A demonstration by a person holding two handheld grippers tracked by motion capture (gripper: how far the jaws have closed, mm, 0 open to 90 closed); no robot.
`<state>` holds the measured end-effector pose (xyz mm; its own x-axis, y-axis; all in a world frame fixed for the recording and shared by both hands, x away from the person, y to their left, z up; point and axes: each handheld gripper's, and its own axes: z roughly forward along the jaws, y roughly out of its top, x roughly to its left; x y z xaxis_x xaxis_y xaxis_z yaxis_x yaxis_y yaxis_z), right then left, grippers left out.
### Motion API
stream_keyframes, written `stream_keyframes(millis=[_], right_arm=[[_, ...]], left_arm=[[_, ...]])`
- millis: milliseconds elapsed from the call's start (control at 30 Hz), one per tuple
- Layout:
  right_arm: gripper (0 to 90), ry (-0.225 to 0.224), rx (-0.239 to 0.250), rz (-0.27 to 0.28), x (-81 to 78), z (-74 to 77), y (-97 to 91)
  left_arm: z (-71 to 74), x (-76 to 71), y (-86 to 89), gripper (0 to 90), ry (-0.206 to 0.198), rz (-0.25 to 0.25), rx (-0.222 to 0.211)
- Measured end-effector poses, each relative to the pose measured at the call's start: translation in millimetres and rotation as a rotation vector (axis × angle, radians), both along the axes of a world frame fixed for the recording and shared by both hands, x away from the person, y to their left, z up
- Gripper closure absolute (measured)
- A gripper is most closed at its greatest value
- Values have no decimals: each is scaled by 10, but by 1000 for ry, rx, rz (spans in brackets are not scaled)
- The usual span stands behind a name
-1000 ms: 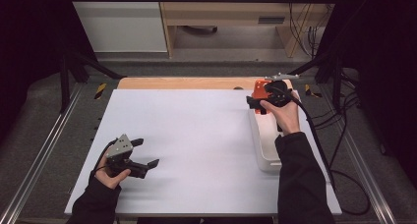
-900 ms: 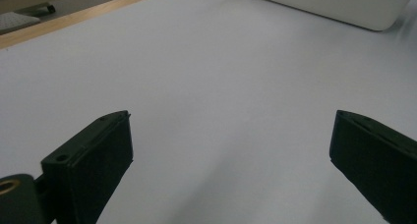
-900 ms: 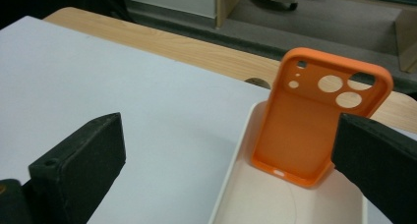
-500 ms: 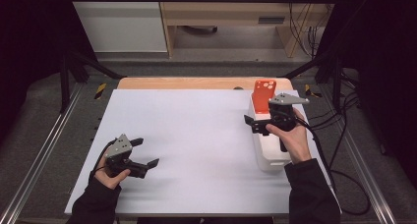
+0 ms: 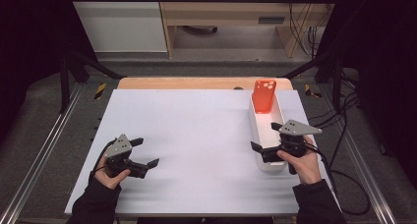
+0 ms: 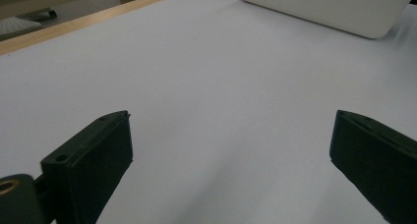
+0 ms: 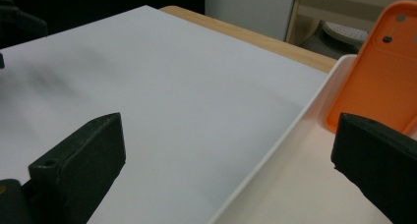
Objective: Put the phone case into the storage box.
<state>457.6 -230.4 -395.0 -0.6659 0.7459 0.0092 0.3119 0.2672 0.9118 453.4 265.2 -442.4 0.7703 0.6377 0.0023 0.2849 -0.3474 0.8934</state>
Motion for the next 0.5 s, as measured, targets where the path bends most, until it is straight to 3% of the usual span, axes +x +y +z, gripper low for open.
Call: stream_keyframes(millis=[300,500], right_arm=[[6,-40,59,17,-146,-147,-261],[6,-29,49,10,-174,-212,-369]], left_arm=[[6,-3,-2,20,-3,-3,-4],[9,-1,-4,20,-4,-2,-7]])
